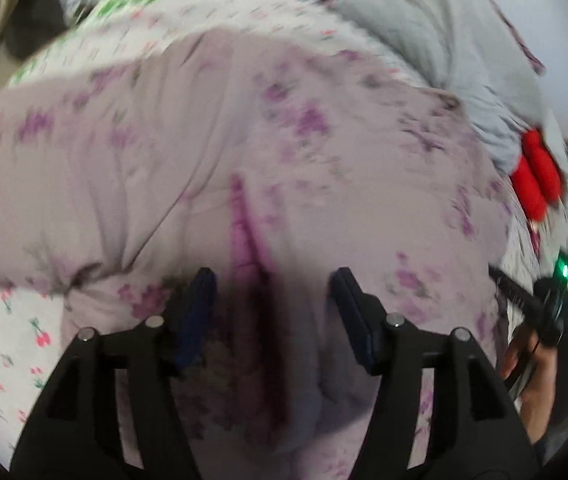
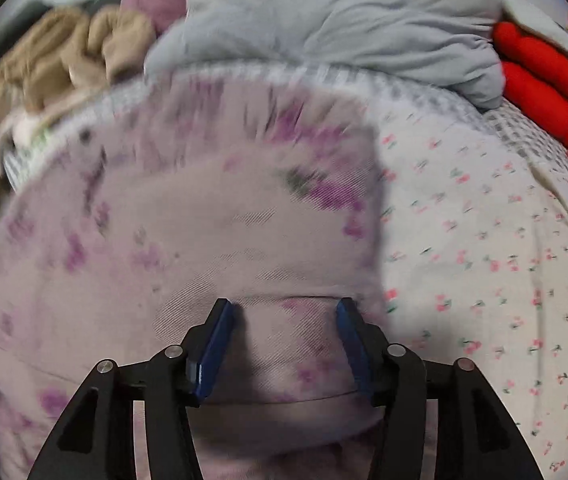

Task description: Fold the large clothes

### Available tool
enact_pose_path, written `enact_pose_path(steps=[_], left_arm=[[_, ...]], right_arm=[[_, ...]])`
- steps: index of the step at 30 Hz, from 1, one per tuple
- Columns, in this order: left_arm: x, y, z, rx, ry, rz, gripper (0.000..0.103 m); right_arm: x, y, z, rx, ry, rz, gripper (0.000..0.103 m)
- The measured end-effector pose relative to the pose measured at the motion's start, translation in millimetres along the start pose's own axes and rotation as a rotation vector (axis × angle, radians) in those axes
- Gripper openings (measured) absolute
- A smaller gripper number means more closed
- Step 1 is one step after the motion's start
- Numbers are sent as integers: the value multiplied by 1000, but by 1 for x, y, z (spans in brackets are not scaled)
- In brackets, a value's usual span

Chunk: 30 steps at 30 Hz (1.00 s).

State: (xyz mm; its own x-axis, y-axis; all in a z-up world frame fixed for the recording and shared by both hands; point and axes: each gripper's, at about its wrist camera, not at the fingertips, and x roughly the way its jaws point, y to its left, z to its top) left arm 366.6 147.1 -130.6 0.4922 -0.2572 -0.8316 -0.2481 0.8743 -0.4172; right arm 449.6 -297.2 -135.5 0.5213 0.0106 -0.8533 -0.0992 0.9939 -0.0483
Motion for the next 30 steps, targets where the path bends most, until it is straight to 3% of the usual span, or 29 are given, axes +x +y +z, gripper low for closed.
enact_pose_path(steps=[1,3,5,8,10,12,15,19,22,26,30], left_arm=[[4,-5,-1,23,6,9,17],[1,-19,-1,75,-36,65,14],[-21,-29,8,80,-126,40,13],[-58,-42,25,101,-258,-16,13],[-59,-47,31,131,-268,34,13],[-32,-41,30,158,-203,111,14],[10,-19,22,149,-77,163,19],[-11,1,13,103,-126,98,38],[-41,25,4,44,-155,93,55],[-83,76,-23,-36,-185,129,60],[-111,141,-51,-178,-200,192,60]], right_arm=[[1,1,-2,2,-2,-8,56],[2,1,-6,34,-6,-19,56],[-2,2,-3,44,-7,-34,54],[-27,8,-1,68,-110,-30,52],[-27,12,-4,89,-109,-24,52],[-9,22,-12,48,-58,-62,52],[3,33,-15,0,-36,-125,52],[2,35,-15,-21,-5,-140,52],[-10,31,-14,15,3,-133,53],[-65,51,-23,52,-101,-19,57],[-73,112,-41,-75,-50,33,60]])
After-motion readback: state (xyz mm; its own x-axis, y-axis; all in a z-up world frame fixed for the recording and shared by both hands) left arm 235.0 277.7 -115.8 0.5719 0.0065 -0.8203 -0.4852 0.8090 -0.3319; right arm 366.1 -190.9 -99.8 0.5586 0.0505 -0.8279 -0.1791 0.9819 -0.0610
